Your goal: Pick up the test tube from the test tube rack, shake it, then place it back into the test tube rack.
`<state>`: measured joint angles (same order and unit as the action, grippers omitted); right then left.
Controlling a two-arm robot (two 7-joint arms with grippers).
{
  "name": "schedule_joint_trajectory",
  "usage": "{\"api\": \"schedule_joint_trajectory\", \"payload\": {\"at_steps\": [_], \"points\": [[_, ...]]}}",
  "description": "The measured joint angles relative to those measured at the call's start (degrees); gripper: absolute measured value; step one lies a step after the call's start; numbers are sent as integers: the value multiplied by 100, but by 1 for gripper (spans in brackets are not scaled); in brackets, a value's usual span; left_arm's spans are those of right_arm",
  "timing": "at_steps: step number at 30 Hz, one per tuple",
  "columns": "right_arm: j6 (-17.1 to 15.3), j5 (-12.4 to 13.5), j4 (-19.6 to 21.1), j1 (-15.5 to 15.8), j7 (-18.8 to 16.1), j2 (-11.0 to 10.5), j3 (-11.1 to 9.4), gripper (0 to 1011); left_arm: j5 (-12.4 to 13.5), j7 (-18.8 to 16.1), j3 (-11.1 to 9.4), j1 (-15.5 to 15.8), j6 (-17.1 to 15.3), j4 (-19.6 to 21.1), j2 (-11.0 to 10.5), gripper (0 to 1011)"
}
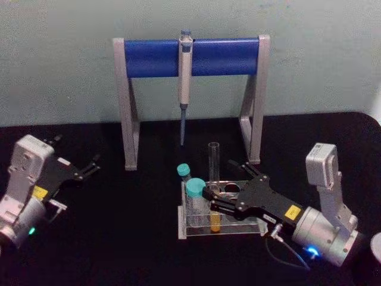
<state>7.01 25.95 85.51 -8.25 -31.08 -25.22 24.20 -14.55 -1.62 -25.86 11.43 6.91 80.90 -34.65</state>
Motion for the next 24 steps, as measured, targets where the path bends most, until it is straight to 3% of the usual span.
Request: {"api": "schedule_joint_trajectory", "payload": {"at_steps": [8,15,17,20,21,24], "points": [[99,19,95,10,-11,-8,-46,1000,0,0,0,0,0,0,0,1001],[449,67,518,140,133,-14,-335,1000,0,0,0,0,0,0,0,1001],[564,54,656,212,274,-1,-477,1000,0,0,0,0,0,0,0,1002],[713,-206,859,379,754,79,-749,1000,0,0,0,0,0,0,0,1001],[713,-206,859,379,754,79,-749,1000,0,0,0,0,0,0,0,1001],[761,-684,972,559,1418,203,-996,1000,0,0,0,0,0,0,0,1001]]}}
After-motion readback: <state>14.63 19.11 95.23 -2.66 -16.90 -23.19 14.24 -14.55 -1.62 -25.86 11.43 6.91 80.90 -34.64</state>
